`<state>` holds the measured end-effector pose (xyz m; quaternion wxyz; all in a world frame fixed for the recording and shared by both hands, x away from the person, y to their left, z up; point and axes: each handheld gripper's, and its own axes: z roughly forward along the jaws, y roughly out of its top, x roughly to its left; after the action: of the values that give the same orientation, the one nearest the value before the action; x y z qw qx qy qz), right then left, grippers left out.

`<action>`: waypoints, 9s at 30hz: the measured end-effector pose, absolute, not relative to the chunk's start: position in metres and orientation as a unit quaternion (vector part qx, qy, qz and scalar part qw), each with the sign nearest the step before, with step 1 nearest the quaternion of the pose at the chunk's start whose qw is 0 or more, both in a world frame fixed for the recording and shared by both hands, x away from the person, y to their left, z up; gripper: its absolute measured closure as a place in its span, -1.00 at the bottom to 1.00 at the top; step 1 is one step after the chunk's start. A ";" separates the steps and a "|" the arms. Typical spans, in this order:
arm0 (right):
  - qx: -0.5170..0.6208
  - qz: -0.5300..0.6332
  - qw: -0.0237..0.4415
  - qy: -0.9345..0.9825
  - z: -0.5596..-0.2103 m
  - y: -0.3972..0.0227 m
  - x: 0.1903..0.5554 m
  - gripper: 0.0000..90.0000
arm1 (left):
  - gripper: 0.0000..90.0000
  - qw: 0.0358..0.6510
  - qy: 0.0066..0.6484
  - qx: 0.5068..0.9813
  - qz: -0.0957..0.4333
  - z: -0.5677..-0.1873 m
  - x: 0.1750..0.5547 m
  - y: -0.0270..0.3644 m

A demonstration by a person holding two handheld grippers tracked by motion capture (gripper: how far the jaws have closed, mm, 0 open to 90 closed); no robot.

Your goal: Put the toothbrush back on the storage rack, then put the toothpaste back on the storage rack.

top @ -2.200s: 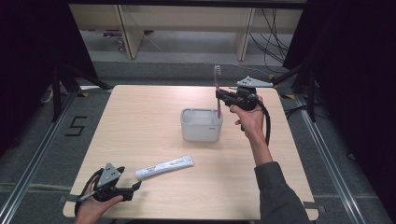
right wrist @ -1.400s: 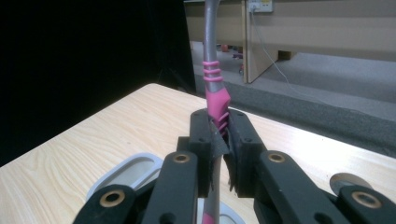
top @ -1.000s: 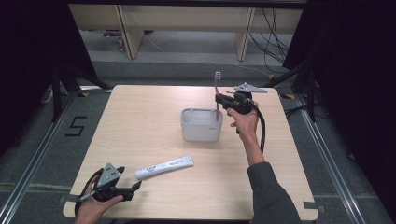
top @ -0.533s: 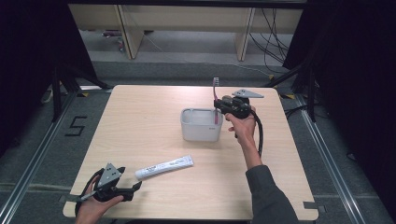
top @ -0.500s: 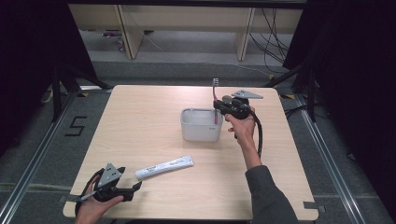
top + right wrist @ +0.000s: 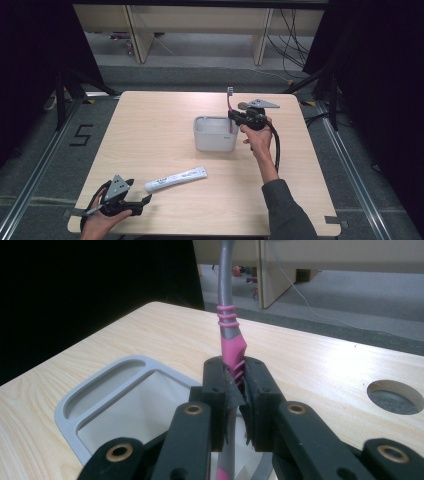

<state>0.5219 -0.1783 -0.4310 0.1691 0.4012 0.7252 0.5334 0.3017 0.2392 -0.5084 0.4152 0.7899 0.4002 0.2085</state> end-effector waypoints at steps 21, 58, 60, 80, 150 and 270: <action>0.402 0.531 0.179 0.724 -0.437 -0.180 0.521 0.80 | -0.66 0.414 0.403 0.789 0.209 -0.508 0.301 0.239; 0.411 0.515 0.194 0.727 -0.422 -0.194 0.486 -0.18 | -0.66 0.413 0.404 0.789 0.208 -0.508 0.301 0.239; 0.406 0.508 0.201 0.733 -0.421 -0.196 0.482 -0.23 | -0.66 0.411 0.398 0.793 0.209 -0.508 0.301 0.240; 0.413 0.497 0.197 0.737 -0.416 -0.210 0.449 -0.42 | -0.66 0.412 0.401 0.791 0.208 -0.507 0.301 0.239; 0.413 0.448 0.150 0.779 -0.472 -0.229 0.381 -0.51 | -0.66 0.409 0.411 0.788 0.207 -0.509 0.306 0.241; 0.394 0.364 0.115 0.836 -0.496 -0.256 0.300 -0.54 | -0.19 0.227 0.266 0.929 0.118 -0.483 0.384 0.140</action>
<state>0.2996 -0.2562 -0.4964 0.1149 0.3945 0.8359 0.3640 0.3843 0.1399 -0.4833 0.2272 0.9292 0.2664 0.1182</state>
